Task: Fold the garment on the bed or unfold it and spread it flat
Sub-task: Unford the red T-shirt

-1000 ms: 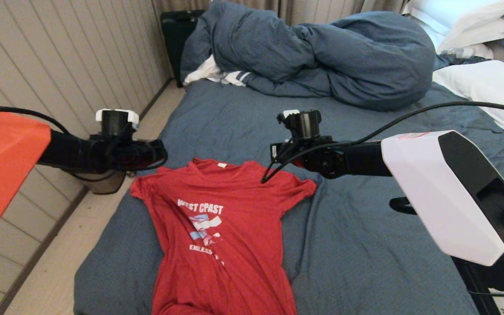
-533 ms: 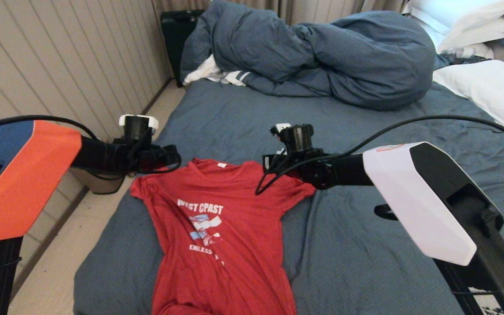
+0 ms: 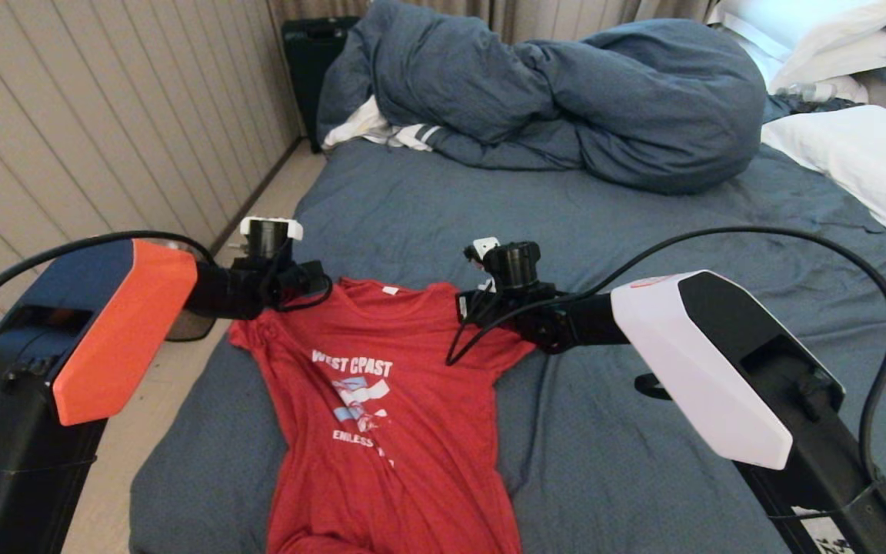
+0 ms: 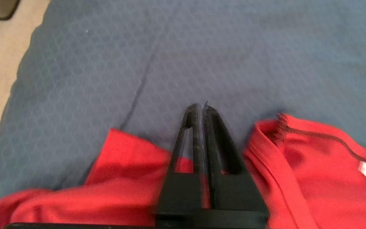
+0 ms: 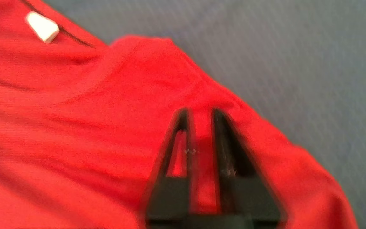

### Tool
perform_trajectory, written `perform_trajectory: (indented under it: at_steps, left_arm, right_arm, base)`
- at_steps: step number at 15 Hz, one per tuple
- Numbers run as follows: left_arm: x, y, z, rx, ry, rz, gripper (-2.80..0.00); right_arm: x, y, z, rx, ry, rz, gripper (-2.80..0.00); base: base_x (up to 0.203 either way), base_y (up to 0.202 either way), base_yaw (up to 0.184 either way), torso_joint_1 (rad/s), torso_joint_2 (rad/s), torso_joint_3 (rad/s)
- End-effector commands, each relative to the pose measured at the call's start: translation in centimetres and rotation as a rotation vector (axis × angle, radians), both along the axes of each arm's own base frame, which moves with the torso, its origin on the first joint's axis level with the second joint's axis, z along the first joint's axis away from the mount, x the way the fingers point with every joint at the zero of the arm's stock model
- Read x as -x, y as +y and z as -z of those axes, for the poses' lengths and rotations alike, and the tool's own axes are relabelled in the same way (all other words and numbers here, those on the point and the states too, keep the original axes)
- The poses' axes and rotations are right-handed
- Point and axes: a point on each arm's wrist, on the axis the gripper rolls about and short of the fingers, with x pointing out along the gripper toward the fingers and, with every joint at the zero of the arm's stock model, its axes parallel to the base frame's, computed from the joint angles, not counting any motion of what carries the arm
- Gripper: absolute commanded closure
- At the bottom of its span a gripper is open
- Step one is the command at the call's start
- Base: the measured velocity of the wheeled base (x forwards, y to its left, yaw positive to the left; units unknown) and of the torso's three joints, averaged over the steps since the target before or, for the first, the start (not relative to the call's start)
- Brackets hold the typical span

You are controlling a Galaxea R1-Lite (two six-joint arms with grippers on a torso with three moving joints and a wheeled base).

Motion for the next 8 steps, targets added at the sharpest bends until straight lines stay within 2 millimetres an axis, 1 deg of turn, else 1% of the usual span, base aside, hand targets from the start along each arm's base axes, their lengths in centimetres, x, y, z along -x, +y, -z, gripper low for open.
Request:
perform_trajectory:
  at_steps: [1,2,5,8]
  left_arm:
    - [-0.6,-0.2,1.2,-0.001,0.004,-0.008,-2.8]
    - [-0.8,-0.2,1.2,-0.003,-0.014,-0.016,-2.8]
    - [-1.1,-0.5,1.8,-0.014,-0.045,-0.008,-2.8]
    - [-1.0,-1.6,2.9,-0.02,-0.024,0.009,-2.8]
  right_arm:
    - [0.0,0.4,0.2,-0.003,-0.021,-0.008,-2.8]
    - [-0.1,0.5,0.3,0.001,-0.046,-0.018,-2.8]
    - [-0.6,0.6,1.8,0.005,-0.064,-0.025,-2.8]
    - [-0.8,0.7,3.0,0.021,-0.058,-0.025,-2.8]
  base:
    - [0.0,0.0,0.0,0.0,0.0,0.0]
    - [0.0,0.0,0.0,0.0,0.0,0.0]
    - [0.0,0.0,0.0,0.0,0.0,0.0]
    - [0.0,0.0,0.0,0.0,0.0,0.0]
